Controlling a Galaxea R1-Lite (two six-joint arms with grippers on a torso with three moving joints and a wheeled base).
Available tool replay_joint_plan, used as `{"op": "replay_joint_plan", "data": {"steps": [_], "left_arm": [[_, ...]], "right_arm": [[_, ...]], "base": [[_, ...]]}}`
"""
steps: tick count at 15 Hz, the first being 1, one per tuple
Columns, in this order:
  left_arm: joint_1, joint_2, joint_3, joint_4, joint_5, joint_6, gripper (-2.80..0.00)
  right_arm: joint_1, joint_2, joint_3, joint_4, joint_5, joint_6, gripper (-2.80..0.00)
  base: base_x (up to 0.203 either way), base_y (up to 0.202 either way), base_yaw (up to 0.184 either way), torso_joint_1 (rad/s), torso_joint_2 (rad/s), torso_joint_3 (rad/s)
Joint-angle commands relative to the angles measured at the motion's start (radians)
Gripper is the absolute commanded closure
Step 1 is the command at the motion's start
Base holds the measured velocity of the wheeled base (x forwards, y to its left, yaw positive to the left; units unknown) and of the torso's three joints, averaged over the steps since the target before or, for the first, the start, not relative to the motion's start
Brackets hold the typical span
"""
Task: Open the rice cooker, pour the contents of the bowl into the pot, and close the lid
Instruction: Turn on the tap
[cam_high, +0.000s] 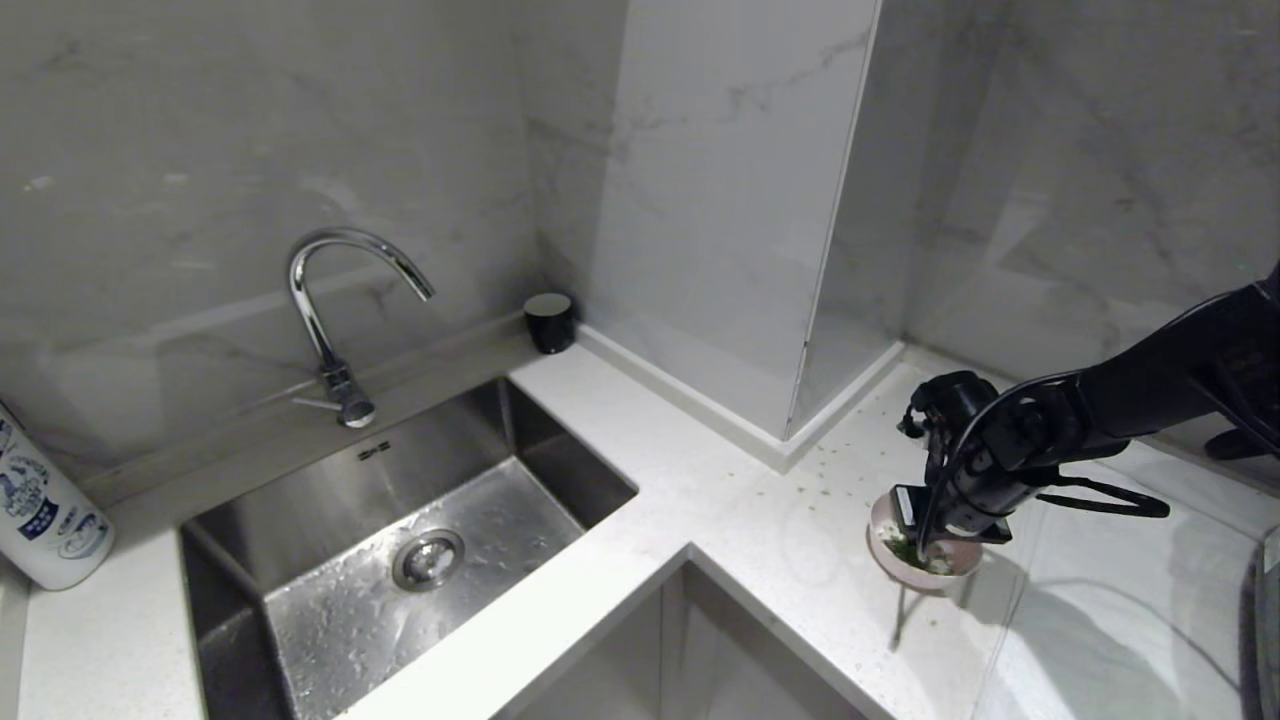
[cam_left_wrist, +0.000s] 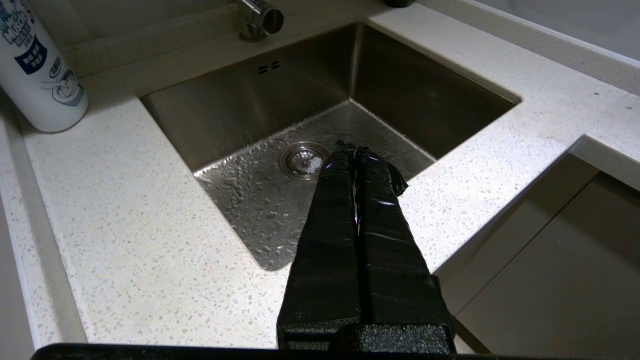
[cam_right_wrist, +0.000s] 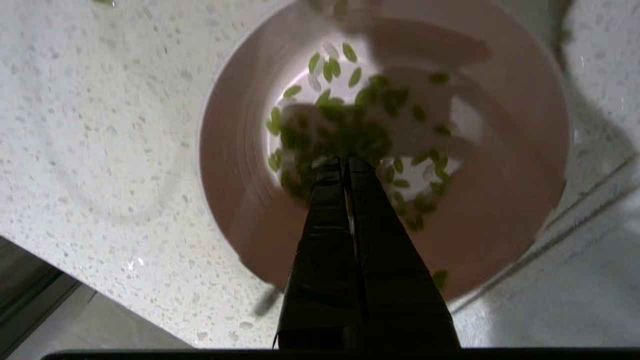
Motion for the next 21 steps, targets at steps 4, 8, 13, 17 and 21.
{"op": "replay_joint_plan", "data": {"steps": [4,8,13,17,21], "left_arm": [[0.0,0.0,0.0,0.001,-0.003,0.002,0.0],[0.0,0.0,0.0,0.001,-0.004,0.004,0.0],[0.0,0.0,0.0,0.001,-0.004,0.003,0.0],[-0.002,0.0,0.0,0.001,-0.004,0.002,0.0],[-0.002,0.0,0.0,0.001,-0.004,0.002,0.0]], "right_arm": [[0.042,0.068,-0.112,0.036,0.001,0.007,0.0],[0.093,0.09,-0.199,0.117,-0.005,0.016,0.0],[0.182,0.126,-0.205,0.14,-0.007,0.05,0.0],[0.193,0.126,-0.255,0.184,-0.015,0.06,0.0],[0.219,0.143,-0.31,0.213,-0.016,0.075,0.0]], "base": [[0.0,0.0,0.0,0.0,0.0,0.0],[0.0,0.0,0.0,0.0,0.0,0.0],[0.0,0.0,0.0,0.0,0.0,0.0],[0.0,0.0,0.0,0.0,0.0,0.0],[0.0,0.0,0.0,0.0,0.0,0.0]]}}
